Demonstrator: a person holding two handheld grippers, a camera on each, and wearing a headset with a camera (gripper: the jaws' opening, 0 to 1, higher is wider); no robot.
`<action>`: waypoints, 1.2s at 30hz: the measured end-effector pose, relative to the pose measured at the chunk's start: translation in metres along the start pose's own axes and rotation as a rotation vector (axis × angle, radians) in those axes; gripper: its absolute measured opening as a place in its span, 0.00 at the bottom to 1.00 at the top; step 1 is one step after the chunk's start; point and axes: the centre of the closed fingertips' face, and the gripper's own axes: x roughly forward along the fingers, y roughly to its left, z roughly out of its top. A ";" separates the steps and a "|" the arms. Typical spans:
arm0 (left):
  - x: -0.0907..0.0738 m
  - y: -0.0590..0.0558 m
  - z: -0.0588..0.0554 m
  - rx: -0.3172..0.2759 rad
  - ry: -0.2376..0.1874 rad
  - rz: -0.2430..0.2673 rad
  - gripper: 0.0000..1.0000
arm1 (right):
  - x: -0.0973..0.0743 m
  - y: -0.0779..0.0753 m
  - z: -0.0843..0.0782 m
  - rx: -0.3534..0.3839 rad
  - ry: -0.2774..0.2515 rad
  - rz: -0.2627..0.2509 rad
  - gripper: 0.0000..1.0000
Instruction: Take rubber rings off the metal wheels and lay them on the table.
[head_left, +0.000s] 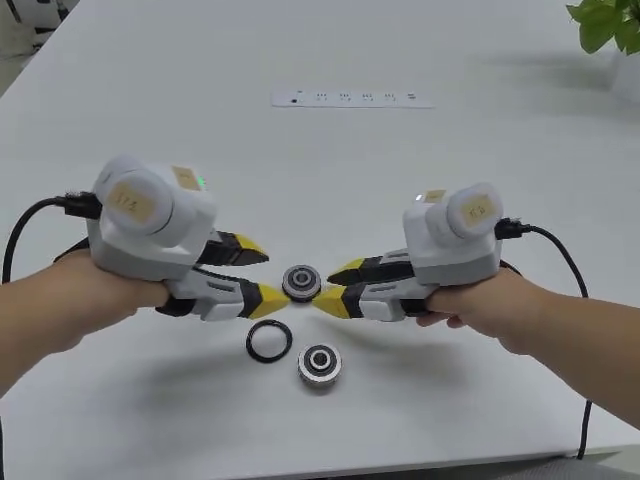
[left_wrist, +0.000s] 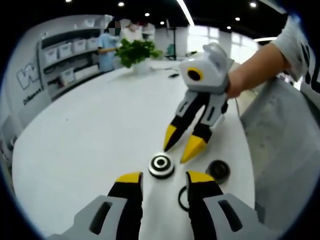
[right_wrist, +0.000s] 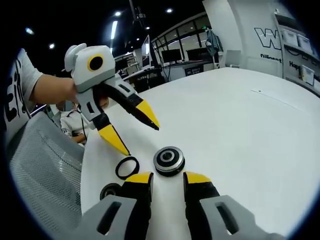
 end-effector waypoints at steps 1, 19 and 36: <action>0.001 0.000 0.000 -0.001 0.000 -0.002 0.34 | 0.000 0.000 0.000 -0.003 0.000 0.000 0.21; 0.019 0.002 -0.001 -0.009 0.010 -0.003 0.28 | 0.004 0.000 -0.003 0.000 -0.011 -0.001 0.22; 0.032 0.007 -0.001 -0.004 0.015 0.001 0.19 | 0.006 0.000 -0.002 -0.005 -0.014 0.002 0.22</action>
